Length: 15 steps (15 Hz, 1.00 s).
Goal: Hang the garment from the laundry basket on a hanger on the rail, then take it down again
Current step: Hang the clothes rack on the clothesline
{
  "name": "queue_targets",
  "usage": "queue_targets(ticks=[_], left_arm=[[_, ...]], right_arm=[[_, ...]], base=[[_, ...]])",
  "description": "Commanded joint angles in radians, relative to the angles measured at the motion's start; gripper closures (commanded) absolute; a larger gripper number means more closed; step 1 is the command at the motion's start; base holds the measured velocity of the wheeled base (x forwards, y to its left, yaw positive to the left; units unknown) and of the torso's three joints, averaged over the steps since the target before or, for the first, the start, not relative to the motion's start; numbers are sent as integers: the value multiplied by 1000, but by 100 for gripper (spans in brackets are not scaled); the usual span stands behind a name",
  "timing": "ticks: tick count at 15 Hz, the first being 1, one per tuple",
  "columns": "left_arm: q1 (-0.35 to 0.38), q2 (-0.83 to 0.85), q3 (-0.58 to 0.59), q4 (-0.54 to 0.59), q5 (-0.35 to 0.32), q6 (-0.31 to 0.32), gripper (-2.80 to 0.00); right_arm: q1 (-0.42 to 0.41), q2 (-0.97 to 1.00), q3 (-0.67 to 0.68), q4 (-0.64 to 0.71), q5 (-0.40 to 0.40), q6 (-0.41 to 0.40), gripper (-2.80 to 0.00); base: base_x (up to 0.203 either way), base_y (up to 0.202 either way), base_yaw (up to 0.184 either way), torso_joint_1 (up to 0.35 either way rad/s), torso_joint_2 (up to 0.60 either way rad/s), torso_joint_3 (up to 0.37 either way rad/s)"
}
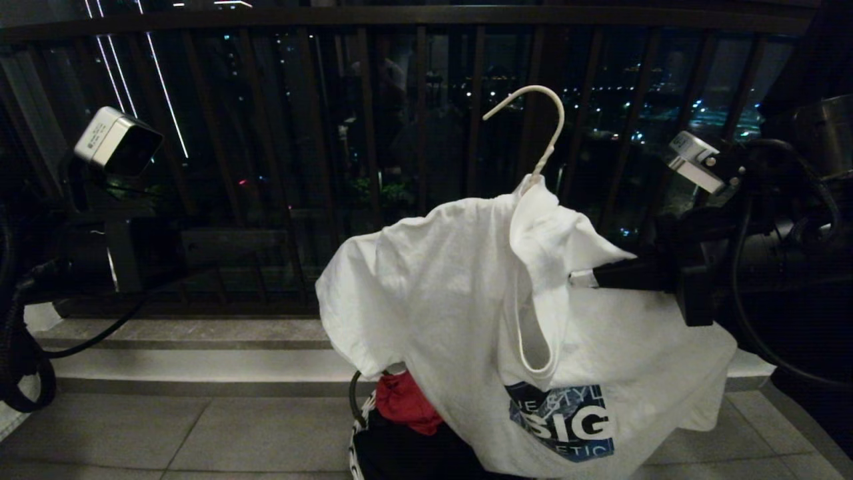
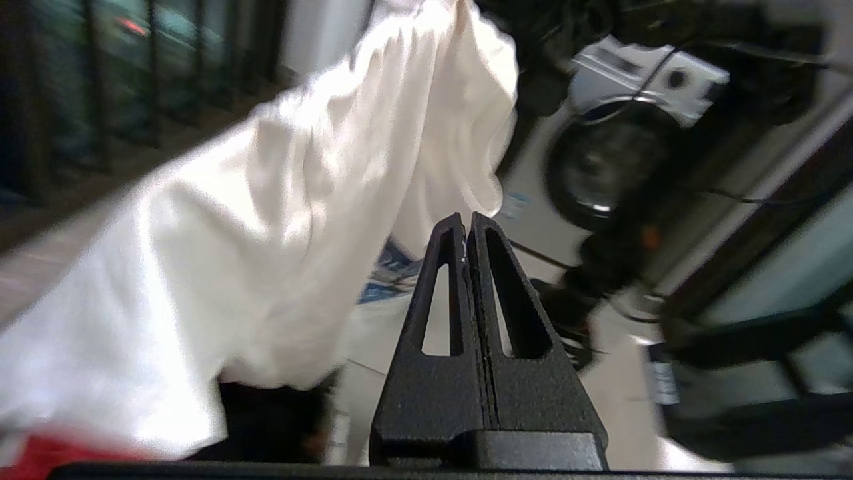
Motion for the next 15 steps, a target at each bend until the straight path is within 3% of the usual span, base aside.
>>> queue_targets(ticks=[1, 3, 15], left_arm=[[-2, 23, -18, -7, -41, -26, 0], [-5, 22, -19, -9, -85, -51, 0], [-29, -22, -10, -13, -84, -74, 0]], right_arm=[[2, -26, 57, 1, 31, -17, 0], [3, -28, 73, 2, 44, -60, 0], [31, -108, 159, 2, 59, -137, 0]], base=[[0, 0, 0, 0, 0, 0], [0, 0, 0, 0, 0, 0], [0, 0, 0, 0, 0, 0]])
